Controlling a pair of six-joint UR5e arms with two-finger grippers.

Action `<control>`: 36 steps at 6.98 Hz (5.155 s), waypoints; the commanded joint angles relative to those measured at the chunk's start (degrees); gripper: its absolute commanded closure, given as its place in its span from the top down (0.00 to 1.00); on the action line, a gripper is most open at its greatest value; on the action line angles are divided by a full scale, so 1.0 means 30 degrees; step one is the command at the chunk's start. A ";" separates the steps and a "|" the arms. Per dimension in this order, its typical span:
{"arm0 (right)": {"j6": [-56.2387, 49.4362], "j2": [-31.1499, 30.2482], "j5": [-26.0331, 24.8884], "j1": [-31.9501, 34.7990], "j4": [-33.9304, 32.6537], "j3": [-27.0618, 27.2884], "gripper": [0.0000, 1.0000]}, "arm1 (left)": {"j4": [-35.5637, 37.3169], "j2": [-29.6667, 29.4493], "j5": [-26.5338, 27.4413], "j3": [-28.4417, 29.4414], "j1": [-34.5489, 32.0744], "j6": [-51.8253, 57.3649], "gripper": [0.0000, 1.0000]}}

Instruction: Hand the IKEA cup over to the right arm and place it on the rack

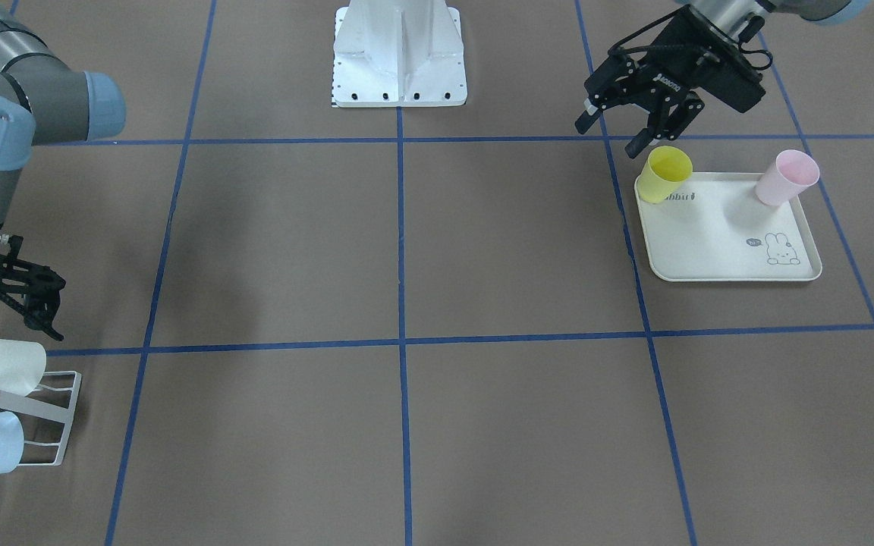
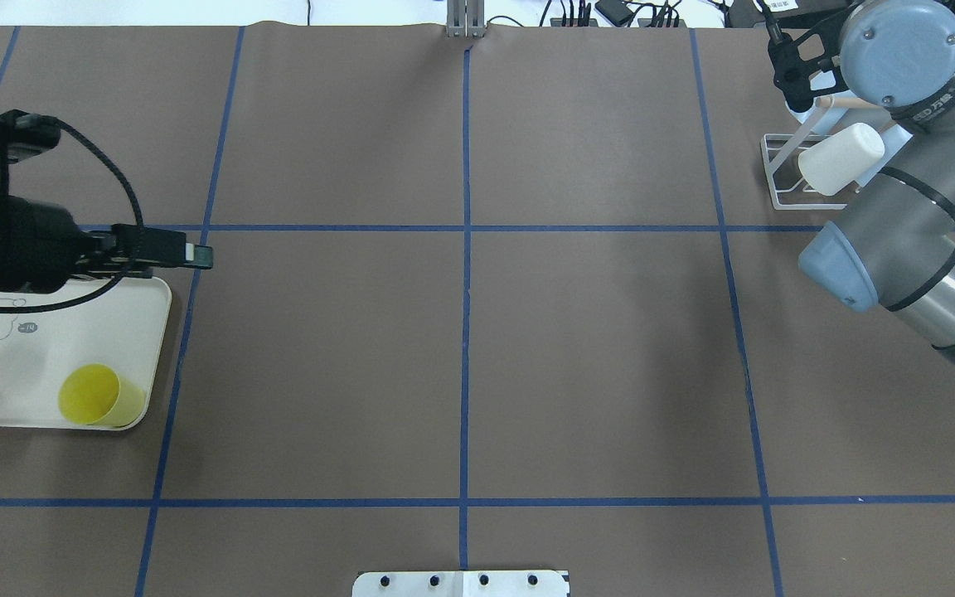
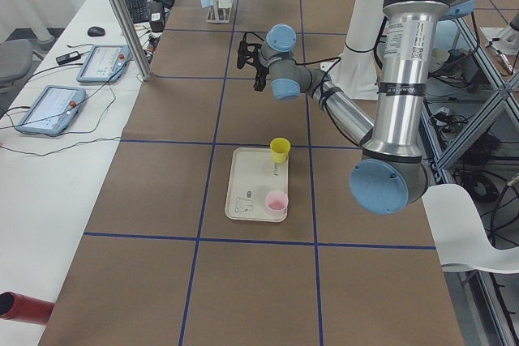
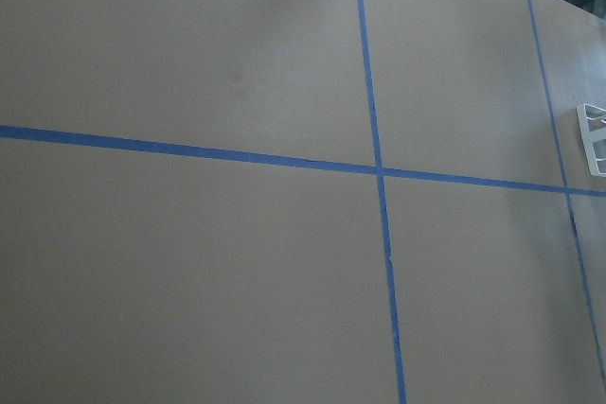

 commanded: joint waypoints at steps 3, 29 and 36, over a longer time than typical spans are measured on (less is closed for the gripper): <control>1.6308 -0.0842 0.1762 -0.3590 0.0141 0.3588 1.00 | -0.0337 0.6209 -0.0061 -0.0008 -0.4221 1.1292 1.00; 2.8744 0.0504 0.4079 -0.7115 0.0170 0.6443 1.00 | -1.4605 0.8713 0.0086 1.1097 -0.3206 1.1234 0.00; 2.8509 0.0622 0.4079 -0.7728 0.3374 0.5571 1.00 | -1.3292 0.8042 -0.5616 0.6893 -0.8441 0.5490 0.00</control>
